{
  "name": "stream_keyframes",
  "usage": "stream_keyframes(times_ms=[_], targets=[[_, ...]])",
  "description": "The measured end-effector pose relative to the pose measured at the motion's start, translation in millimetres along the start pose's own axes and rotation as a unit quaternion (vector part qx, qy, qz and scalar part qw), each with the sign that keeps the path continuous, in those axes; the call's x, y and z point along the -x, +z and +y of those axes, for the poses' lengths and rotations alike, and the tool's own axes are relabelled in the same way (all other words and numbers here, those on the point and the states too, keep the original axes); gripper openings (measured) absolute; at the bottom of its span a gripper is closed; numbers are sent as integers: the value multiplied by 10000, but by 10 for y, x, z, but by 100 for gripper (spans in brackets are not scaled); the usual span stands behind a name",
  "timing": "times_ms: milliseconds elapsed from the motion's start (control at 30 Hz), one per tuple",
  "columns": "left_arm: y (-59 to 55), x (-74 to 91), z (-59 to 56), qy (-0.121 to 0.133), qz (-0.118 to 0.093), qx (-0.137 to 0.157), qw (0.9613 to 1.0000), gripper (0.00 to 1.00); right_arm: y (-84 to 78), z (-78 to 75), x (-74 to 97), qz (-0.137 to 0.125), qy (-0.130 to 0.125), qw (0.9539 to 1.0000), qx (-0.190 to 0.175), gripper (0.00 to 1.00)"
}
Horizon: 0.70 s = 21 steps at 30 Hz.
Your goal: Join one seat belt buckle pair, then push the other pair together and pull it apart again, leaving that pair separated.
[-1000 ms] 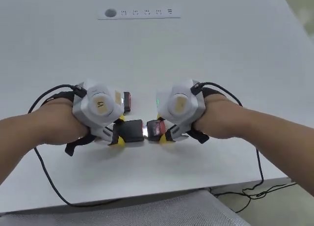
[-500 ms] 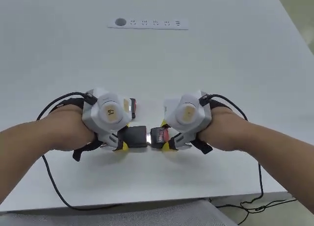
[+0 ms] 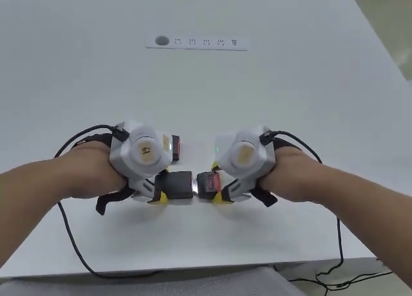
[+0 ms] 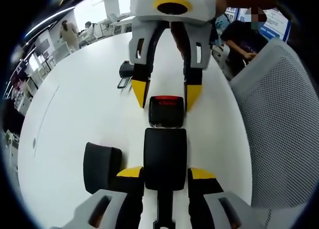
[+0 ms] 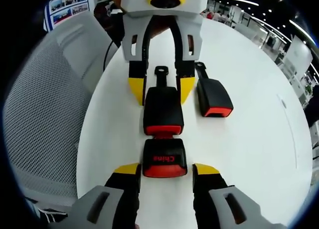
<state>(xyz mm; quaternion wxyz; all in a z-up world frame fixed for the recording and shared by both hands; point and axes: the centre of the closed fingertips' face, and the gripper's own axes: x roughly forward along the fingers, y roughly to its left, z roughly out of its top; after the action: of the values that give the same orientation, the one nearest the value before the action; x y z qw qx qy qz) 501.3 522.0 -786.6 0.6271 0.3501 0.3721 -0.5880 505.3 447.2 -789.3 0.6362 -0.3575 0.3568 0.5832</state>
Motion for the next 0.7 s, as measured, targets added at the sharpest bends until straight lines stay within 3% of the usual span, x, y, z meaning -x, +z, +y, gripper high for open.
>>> stream_keyframes(times_ms=[133, 267, 433, 533, 600, 700], targets=[[63, 132, -48, 82, -77, 6, 9999, 37, 6, 7, 64, -69, -27, 10000, 11, 38], [117, 277, 19, 225, -181, 22, 9996, 37, 2, -6, 199, -106, -52, 9999, 69, 37], [145, 417, 225, 419, -330, 99, 9985, 38, -27, -59, 448, -258, -139, 9995, -79, 36], [221, 487, 332, 552, -411, 186, 9975, 39, -188, -209, 459, -234, -279, 9992, -177, 34], [179, 462, 450, 617, -402, 215, 9971, 39, -242, -257, 525, -209, -352, 9989, -227, 34], [188, 454, 504, 651, -396, 229, 9968, 40, -333, -371, 591, -156, -461, 9985, -269, 33]])
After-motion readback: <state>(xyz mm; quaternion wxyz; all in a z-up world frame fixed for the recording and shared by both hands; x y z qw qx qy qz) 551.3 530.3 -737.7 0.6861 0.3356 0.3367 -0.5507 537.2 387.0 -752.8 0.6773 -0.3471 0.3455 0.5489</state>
